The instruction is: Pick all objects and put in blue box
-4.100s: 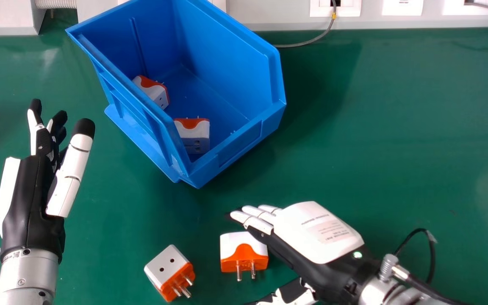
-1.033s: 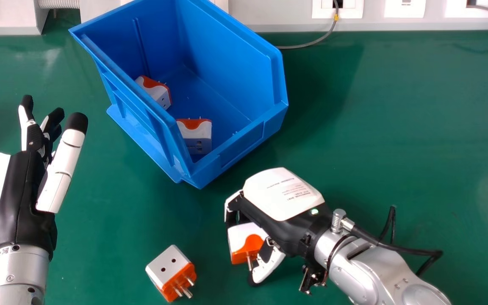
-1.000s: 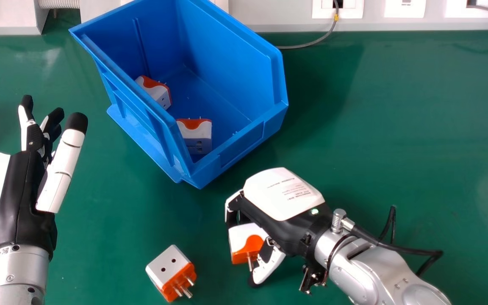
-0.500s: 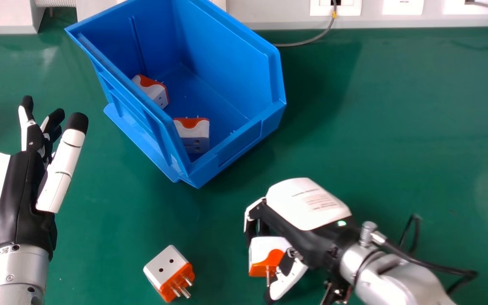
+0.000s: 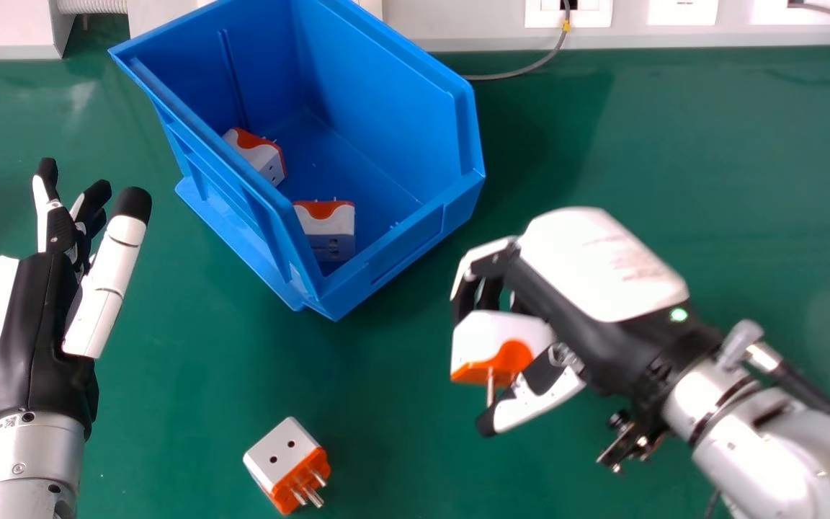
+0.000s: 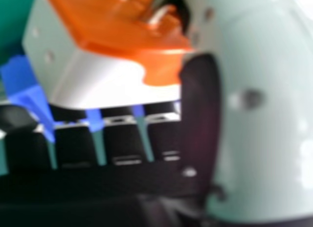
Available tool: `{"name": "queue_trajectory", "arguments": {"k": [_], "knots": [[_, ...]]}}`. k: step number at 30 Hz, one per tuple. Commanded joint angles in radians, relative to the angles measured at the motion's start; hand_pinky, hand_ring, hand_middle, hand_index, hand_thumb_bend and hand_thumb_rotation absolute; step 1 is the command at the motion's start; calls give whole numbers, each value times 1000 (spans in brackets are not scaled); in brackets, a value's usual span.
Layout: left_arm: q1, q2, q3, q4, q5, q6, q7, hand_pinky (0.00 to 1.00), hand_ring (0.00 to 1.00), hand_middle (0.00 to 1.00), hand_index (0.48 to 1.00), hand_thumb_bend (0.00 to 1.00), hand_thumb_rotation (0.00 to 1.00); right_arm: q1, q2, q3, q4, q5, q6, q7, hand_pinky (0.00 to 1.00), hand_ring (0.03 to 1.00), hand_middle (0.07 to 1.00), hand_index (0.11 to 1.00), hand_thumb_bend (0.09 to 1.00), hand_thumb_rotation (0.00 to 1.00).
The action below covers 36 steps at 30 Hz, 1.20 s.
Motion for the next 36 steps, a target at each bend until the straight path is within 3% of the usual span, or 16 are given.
{"name": "queue_trajectory", "arguments": {"k": [1,3,10,19,28,36], "knots": [[-14,9,-1,-10,-2,-7,1,907,973,958,950,719,835,-73,-2,-32,-36,8,-23,-8,75,121,403,482,508,29],[-18,9,0,-4,-3,-9,0,907,973,958,950,719,835,-123,10,-38,-17,10,-30,-21,75,121,403,482,508,29],[-20,5,-3,11,-2,-26,-1,907,973,961,952,714,834,-281,84,-22,93,-8,-37,-94,50,94,247,475,496,95],[-21,3,0,32,-15,-51,-9,917,977,965,954,687,831,-487,165,30,262,-20,-41,-116,34,74,159,471,492,128],[-8,-2,-5,15,-13,-46,-5,926,980,967,958,694,831,-811,298,117,698,-60,-53,-234,35,74,152,470,489,137],[12,-3,-8,6,-8,-59,-2,927,980,967,959,694,831,-1026,401,178,1036,-77,-10,-297,55,98,192,477,487,142]]}}
